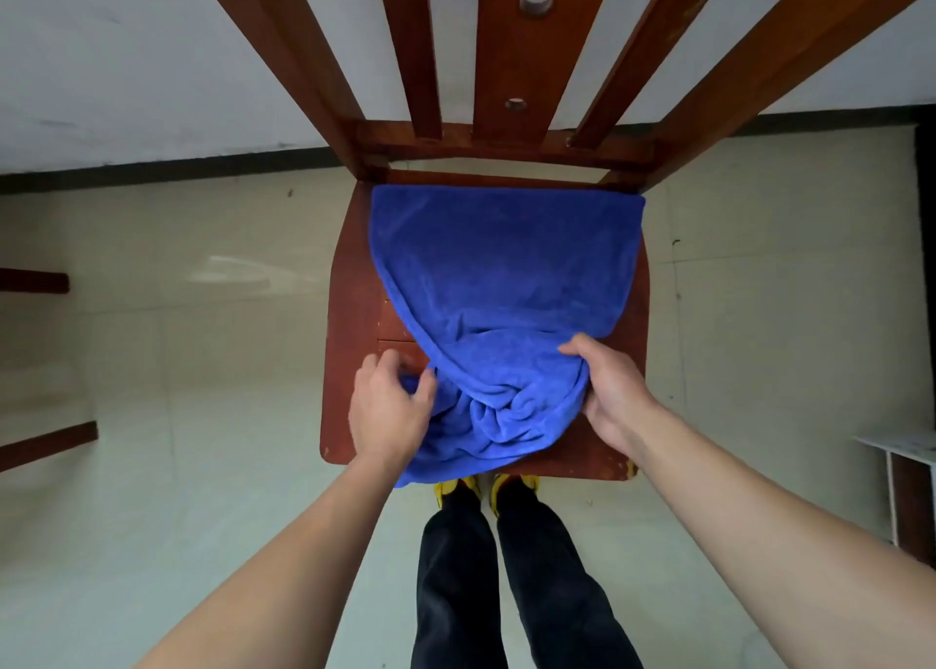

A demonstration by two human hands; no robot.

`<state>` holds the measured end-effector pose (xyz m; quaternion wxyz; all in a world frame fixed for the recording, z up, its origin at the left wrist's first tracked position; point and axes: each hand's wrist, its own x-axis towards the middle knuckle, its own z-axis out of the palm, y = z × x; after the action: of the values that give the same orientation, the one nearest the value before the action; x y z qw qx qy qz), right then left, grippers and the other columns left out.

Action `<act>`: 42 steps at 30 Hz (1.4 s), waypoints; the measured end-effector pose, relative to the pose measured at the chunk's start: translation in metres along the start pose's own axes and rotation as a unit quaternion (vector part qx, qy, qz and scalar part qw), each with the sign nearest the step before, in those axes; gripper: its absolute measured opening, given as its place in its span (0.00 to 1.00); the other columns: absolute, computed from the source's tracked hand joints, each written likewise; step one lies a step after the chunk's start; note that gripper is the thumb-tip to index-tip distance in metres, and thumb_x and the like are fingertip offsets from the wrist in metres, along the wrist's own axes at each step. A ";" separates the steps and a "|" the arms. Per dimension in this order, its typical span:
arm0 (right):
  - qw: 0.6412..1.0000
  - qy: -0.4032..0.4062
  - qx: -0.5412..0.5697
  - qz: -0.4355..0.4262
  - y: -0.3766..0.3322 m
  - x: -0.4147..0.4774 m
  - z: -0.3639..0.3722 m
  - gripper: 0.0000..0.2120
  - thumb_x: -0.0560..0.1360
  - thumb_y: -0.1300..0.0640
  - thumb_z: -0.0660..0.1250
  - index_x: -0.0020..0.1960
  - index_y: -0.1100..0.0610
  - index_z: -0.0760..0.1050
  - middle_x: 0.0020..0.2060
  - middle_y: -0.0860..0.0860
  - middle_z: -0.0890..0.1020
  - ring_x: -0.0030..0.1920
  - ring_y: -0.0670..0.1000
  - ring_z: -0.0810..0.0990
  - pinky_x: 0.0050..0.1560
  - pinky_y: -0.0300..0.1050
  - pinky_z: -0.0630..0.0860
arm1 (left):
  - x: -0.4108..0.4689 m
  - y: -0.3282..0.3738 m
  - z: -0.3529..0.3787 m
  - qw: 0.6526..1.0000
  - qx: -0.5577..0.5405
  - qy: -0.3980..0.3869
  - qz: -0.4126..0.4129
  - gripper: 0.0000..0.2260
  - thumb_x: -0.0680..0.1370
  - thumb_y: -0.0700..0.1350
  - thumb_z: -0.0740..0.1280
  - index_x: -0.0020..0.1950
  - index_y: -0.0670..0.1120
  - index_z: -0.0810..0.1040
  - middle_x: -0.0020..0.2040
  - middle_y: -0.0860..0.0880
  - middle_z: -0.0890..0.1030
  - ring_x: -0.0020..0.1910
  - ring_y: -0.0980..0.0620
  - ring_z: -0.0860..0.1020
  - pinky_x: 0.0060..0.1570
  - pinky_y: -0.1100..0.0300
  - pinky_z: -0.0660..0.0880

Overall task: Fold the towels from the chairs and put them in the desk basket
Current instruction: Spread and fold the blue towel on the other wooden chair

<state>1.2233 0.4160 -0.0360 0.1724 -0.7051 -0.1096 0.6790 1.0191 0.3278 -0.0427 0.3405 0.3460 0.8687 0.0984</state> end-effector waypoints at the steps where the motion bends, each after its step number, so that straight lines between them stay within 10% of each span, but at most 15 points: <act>1: 0.999 -0.026 0.017 0.019 -0.003 -0.001 -0.001 0.26 0.60 0.56 0.72 0.56 0.66 0.79 0.53 0.61 0.83 0.54 0.60 0.82 0.61 0.53 0.76 | 0.004 0.007 0.003 0.997 -0.064 -0.026 -0.038 0.12 0.75 0.56 0.66 0.41 0.48 0.75 0.43 0.50 0.77 0.46 0.46 0.76 0.45 0.53 0.72; 6: 0.988 -0.105 0.063 0.096 0.004 -0.006 -0.016 0.19 0.72 0.54 0.68 0.61 0.61 0.78 0.56 0.58 0.83 0.56 0.57 0.82 0.56 0.49 0.77 | 0.023 0.026 0.018 0.955 -0.209 -0.091 -0.189 0.15 0.71 0.52 0.72 0.33 0.43 0.75 0.29 0.48 0.76 0.32 0.47 0.73 0.39 0.48 0.75; 10: 0.983 -0.137 0.038 0.116 0.009 -0.010 -0.033 0.15 0.68 0.55 0.70 0.54 0.59 0.78 0.38 0.53 0.83 0.32 0.48 0.80 0.27 0.37 0.72 | 0.052 0.028 0.008 0.950 -0.255 -0.003 -0.179 0.14 0.66 0.51 0.70 0.30 0.44 0.70 0.29 0.48 0.76 0.32 0.45 0.77 0.38 0.49 0.78; 14: 0.982 -0.158 0.010 0.103 -0.002 -0.008 -0.035 0.23 0.68 0.54 0.71 0.62 0.60 0.78 0.56 0.56 0.83 0.57 0.55 0.82 0.63 0.50 0.75 | 0.087 0.039 -0.013 0.924 -0.336 -0.008 -0.184 0.08 0.75 0.45 0.66 0.37 0.46 0.72 0.34 0.46 0.76 0.36 0.47 0.75 0.37 0.53 0.75; 19: 0.991 -0.121 0.051 0.030 -0.031 -0.002 -0.020 0.16 0.72 0.52 0.67 0.60 0.54 0.78 0.56 0.52 0.84 0.58 0.53 0.81 0.68 0.54 0.70 | 0.094 0.053 -0.026 0.834 -0.476 -0.165 -0.225 0.20 0.77 0.57 0.65 0.60 0.44 0.75 0.50 0.45 0.83 0.47 0.45 0.83 0.46 0.51 0.80; 26: 0.986 -0.150 0.042 0.060 -0.021 0.002 -0.035 0.21 0.74 0.55 0.65 0.67 0.53 0.73 0.60 0.52 0.81 0.61 0.55 0.79 0.64 0.55 0.73 | 0.026 0.010 0.005 0.971 -0.148 -0.181 -0.057 0.25 0.62 0.53 0.78 0.55 0.47 0.76 0.47 0.52 0.82 0.45 0.53 0.80 0.45 0.55 0.77; 29: 0.979 -0.162 -0.089 0.089 0.001 -0.007 -0.034 0.18 0.72 0.61 0.70 0.62 0.57 0.76 0.52 0.53 0.84 0.47 0.51 0.83 0.44 0.45 0.78 | 0.004 -0.013 0.014 0.980 0.012 -0.194 -0.034 0.11 0.68 0.48 0.73 0.43 0.43 0.77 0.37 0.48 0.81 0.39 0.47 0.78 0.42 0.51 0.76; 37: 0.996 -0.074 -0.026 0.050 -0.011 0.002 -0.020 0.18 0.70 0.58 0.71 0.59 0.61 0.79 0.51 0.58 0.84 0.52 0.57 0.83 0.55 0.51 0.79 | -0.021 -0.046 0.010 0.937 -0.210 -0.120 -0.253 0.08 0.76 0.42 0.65 0.39 0.44 0.69 0.37 0.46 0.75 0.36 0.47 0.73 0.34 0.57 0.69; 42: 0.983 -0.179 -0.022 0.035 -0.030 0.000 -0.021 0.19 0.69 0.56 0.71 0.60 0.57 0.78 0.55 0.55 0.83 0.56 0.54 0.82 0.59 0.49 0.76 | -0.034 -0.059 0.007 0.908 -0.246 -0.121 -0.318 0.13 0.75 0.41 0.69 0.35 0.44 0.68 0.34 0.44 0.74 0.31 0.48 0.71 0.32 0.59 0.69</act>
<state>1.2467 0.4412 -0.0236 0.1102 -0.5792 -0.1286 0.7974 1.0101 0.2602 -0.0541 0.5307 -0.0339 0.8330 0.1528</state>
